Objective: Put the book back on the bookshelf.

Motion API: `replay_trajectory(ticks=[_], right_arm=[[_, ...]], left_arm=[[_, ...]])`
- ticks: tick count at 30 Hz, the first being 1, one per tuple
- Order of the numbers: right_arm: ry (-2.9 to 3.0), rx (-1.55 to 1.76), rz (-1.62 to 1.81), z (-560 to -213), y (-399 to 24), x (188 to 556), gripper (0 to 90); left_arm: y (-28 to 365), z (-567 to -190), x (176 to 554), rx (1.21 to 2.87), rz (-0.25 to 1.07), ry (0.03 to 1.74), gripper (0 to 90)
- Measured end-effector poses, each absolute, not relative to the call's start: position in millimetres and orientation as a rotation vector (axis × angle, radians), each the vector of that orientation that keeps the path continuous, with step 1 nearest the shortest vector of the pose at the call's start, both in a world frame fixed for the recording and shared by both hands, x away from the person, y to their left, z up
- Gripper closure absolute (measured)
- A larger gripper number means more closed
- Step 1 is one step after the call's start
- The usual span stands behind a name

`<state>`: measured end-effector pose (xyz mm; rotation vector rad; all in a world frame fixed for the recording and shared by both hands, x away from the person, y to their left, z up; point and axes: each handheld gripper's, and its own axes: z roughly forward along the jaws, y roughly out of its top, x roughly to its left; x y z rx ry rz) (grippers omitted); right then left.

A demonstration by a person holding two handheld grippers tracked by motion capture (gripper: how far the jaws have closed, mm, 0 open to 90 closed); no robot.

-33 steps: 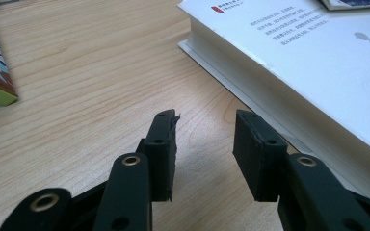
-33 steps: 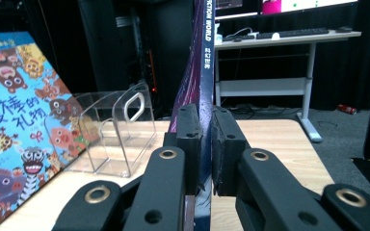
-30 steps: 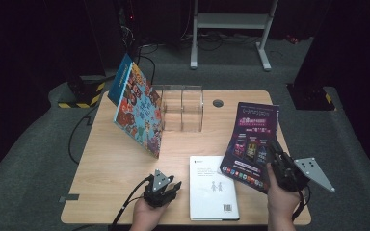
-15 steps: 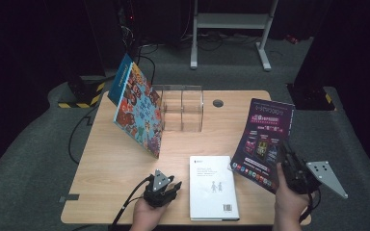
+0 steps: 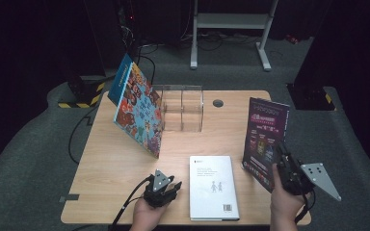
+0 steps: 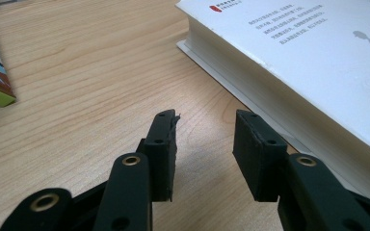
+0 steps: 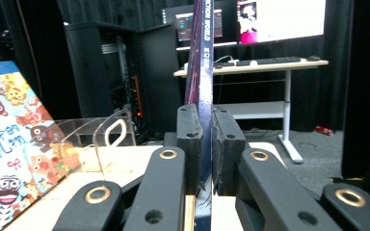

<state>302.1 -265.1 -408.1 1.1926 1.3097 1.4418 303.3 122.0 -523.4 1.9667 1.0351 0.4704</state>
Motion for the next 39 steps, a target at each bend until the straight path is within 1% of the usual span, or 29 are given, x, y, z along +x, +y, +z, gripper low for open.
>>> replay_trajectory(ticks=[14,27,31,36,39], right_arm=[[1.446,1.209,1.439,-438.5,-235.4,299.0,84.0],[1.561,1.138,1.449,-442.1,-203.9,288.4,83.9],[1.572,1.092,1.433,-441.1,-189.9,284.2,84.3],[1.585,1.030,1.430,-441.0,-172.8,278.1,84.3],[1.599,0.995,1.428,-440.8,-161.5,274.3,84.3]], left_arm=[[122.1,-523.3,302.9,1.960,0.467,1.032,59.9],[124.0,-518.8,300.7,1.940,0.471,1.022,60.0],[126.5,-505.2,299.4,1.899,0.484,1.002,59.9],[128.1,-471.2,299.2,1.830,0.513,0.944,57.9],[122.9,-447.5,301.2,1.780,0.508,0.899,54.7]])
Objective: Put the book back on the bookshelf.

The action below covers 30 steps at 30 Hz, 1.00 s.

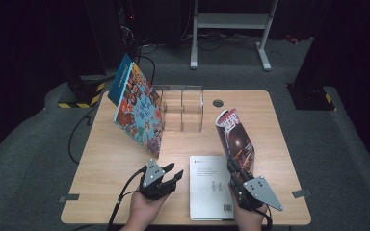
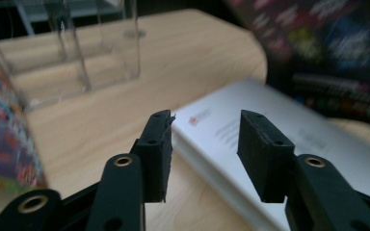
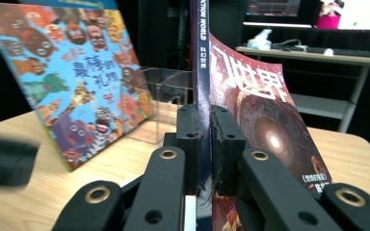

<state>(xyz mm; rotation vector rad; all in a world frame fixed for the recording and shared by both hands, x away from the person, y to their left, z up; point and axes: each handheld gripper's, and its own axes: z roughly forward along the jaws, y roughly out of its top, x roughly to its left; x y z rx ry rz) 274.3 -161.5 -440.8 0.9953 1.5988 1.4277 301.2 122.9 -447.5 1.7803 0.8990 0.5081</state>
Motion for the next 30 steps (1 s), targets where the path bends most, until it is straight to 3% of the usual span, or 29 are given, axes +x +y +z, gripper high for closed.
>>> replay_trajectory(ticks=[7,13,19,30], right_arm=[[1.621,0.918,1.447,-441.2,-138.4,267.3,84.4],[1.627,0.867,1.469,-440.2,-124.7,261.9,84.5],[1.639,0.848,1.468,-440.5,-117.4,260.7,84.5],[1.677,0.868,1.444,-446.8,-109.9,264.5,84.6]], left_arm=[[104.3,-401.3,310.3,1.676,0.392,0.852,41.8],[92.0,-381.3,308.1,1.646,0.415,0.808,38.6],[88.5,-370.9,307.0,1.616,0.424,0.801,34.4],[77.0,-374.7,329.0,1.596,0.341,0.935,27.6]])
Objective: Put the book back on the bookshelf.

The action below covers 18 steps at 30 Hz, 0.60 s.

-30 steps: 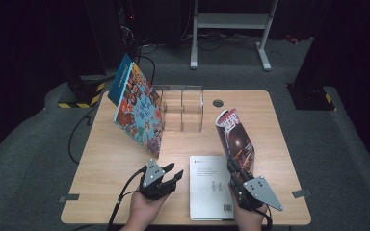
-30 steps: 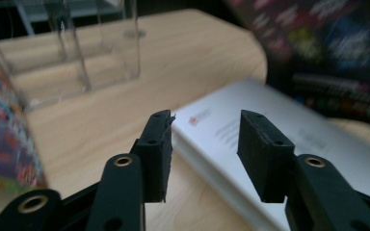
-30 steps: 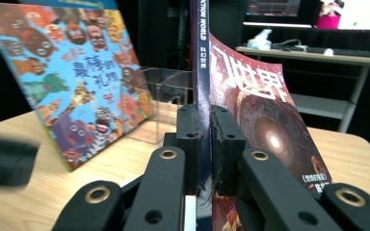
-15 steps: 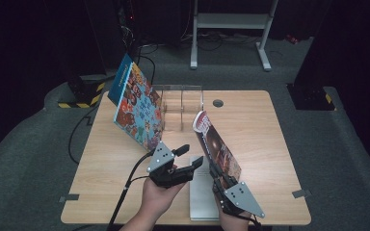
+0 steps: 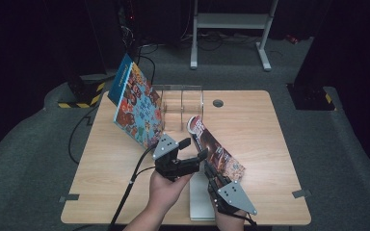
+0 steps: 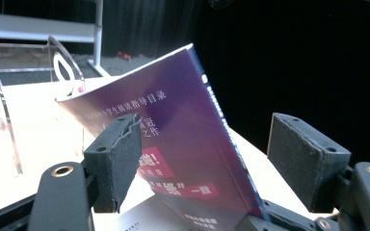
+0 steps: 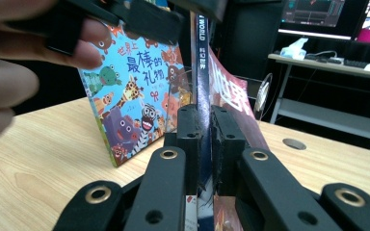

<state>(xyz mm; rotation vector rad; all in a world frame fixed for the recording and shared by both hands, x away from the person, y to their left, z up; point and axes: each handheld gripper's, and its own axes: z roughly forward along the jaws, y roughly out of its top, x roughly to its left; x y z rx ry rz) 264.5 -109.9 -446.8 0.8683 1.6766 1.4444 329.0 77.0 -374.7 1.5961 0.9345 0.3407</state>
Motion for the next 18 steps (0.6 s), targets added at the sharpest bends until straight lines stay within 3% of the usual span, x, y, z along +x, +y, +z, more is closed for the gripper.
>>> replay_trajectory(ticks=[13,18], right_arm=[[1.657,0.841,1.414,-446.2,-105.0,260.3,84.3],[1.671,0.852,1.449,-447.1,-102.2,260.3,84.1]], left_arm=[[66.7,-377.4,334.0,1.599,0.363,0.993,28.3],[66.3,-376.9,334.4,1.600,0.395,1.011,36.9]])
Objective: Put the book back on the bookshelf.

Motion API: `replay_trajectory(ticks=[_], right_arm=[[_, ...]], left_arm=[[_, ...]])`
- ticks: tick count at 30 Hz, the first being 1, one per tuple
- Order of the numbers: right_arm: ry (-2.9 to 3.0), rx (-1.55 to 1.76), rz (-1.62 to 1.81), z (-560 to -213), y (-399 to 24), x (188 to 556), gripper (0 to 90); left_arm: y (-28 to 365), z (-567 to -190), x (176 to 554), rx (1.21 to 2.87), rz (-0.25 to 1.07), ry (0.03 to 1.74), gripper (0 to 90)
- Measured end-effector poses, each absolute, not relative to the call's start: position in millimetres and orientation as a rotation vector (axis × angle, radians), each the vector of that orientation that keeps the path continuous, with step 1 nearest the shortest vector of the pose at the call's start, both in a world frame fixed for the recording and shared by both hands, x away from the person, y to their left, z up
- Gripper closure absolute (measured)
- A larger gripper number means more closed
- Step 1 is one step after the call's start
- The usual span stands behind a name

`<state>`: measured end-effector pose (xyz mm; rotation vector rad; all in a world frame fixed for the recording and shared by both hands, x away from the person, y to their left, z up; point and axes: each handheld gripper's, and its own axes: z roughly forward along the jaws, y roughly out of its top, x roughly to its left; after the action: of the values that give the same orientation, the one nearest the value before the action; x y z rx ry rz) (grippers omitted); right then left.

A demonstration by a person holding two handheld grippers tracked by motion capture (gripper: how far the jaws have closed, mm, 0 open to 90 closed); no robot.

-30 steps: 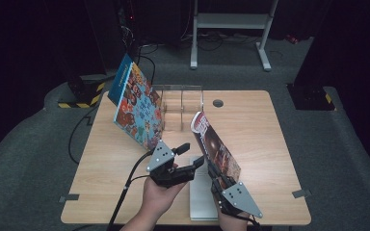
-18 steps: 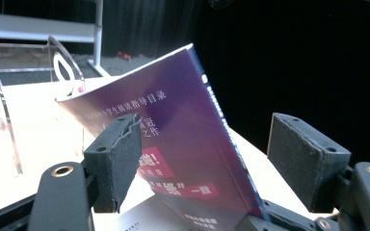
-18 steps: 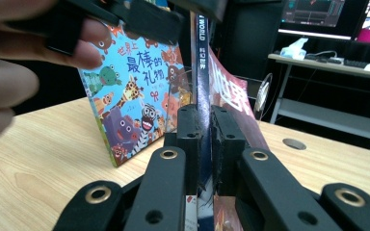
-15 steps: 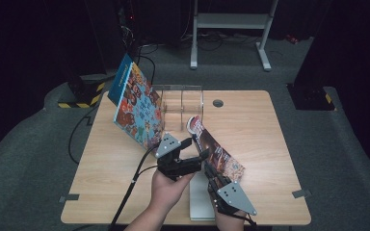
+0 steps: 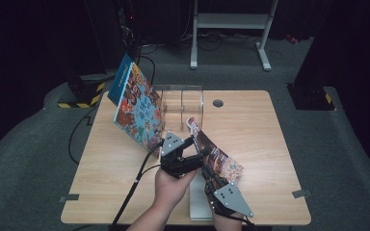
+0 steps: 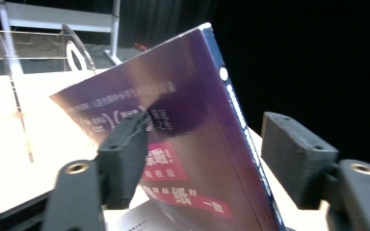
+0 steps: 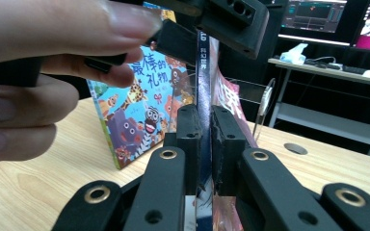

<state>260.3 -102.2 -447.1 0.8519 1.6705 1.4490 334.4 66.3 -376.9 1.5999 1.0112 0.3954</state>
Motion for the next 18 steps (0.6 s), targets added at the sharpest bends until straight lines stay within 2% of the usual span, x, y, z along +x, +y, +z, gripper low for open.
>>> replay_trajectory(ticks=[1,18], right_arm=[[1.670,0.853,1.453,-447.1,-102.1,260.2,84.1],[1.705,0.846,1.485,-449.5,-100.8,263.5,78.8]], left_arm=[[67.0,-376.7,334.3,1.600,0.398,1.010,40.4],[71.2,-374.3,329.8,1.646,0.437,0.983,57.9]])
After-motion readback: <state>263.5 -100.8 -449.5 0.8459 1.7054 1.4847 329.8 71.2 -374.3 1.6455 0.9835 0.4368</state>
